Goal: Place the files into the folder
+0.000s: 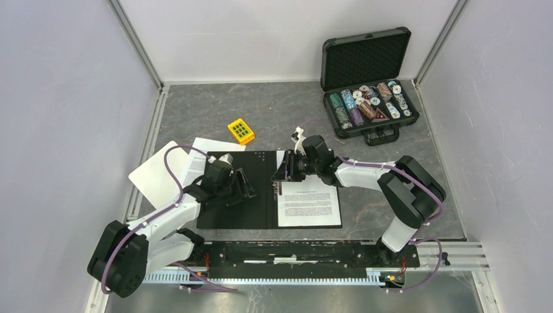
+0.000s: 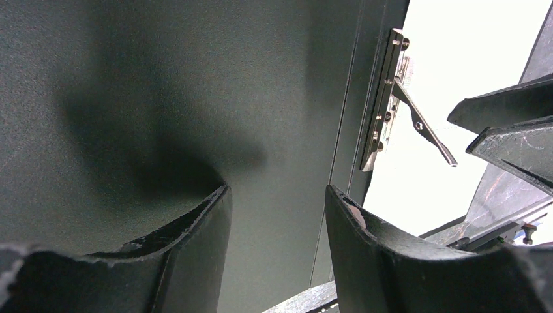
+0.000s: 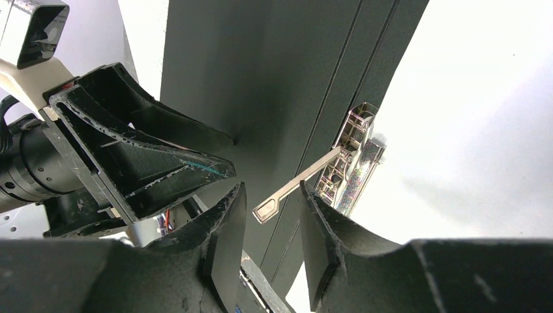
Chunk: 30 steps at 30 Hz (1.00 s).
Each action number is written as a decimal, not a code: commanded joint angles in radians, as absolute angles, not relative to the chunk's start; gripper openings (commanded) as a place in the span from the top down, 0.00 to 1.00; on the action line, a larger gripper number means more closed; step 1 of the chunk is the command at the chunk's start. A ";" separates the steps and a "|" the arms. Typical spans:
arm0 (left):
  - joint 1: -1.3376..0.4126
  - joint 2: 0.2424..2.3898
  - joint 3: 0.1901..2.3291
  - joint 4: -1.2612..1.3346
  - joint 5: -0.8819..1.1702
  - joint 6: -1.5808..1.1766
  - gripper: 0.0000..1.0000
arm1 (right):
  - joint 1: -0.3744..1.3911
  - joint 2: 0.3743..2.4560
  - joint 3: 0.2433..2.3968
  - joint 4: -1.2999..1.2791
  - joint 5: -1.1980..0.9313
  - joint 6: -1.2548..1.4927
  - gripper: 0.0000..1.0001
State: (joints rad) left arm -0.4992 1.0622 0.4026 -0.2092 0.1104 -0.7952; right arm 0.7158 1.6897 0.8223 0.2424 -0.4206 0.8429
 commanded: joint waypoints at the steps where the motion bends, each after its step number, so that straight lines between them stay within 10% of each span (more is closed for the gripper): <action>1: -0.493 1.059 0.402 -0.187 0.107 -0.790 0.38 | 0.715 1.672 0.816 0.265 -0.427 0.845 0.59; 30: -0.493 1.088 0.388 -0.155 0.104 -0.795 0.39 | 0.748 1.701 0.736 0.302 -0.432 0.819 0.66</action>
